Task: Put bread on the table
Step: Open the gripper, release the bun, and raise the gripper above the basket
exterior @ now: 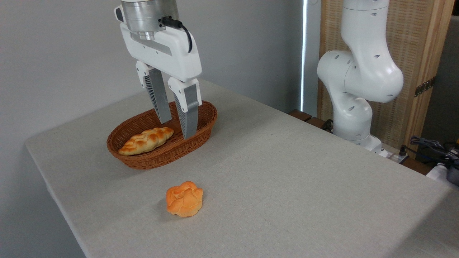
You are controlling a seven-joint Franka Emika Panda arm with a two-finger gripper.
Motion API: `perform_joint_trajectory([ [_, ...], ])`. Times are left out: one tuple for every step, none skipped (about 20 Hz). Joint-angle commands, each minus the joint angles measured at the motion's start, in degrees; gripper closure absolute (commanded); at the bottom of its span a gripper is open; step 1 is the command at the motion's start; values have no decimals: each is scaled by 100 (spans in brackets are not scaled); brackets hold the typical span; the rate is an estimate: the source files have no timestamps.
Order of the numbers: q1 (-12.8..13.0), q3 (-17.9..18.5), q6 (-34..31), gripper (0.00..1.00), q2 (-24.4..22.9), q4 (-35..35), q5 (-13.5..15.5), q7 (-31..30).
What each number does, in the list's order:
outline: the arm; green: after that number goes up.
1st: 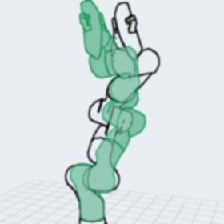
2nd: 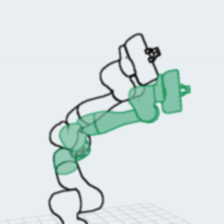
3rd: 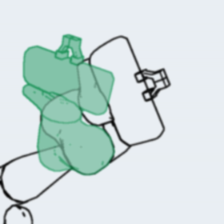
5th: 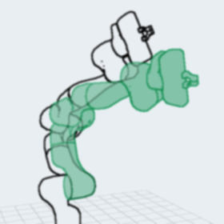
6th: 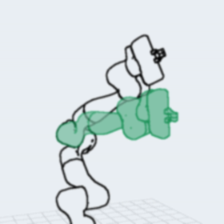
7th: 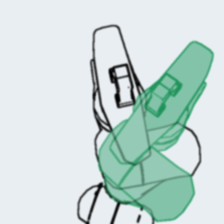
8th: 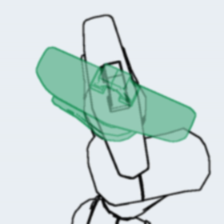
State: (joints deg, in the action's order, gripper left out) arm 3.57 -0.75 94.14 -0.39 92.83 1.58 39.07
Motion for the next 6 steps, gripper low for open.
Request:
perform_joint_trajectory([
  [82,190,-107,0,-111,95,26,179],
  [74,181,-107,0,-102,86,35,179],
  [74,181,-98,0,-102,95,35,188],
  [74,181,-98,0,-93,86,35,180],
  [74,172,-98,0,-85,86,44,179],
  [74,163,-98,0,-76,78,44,179],
])
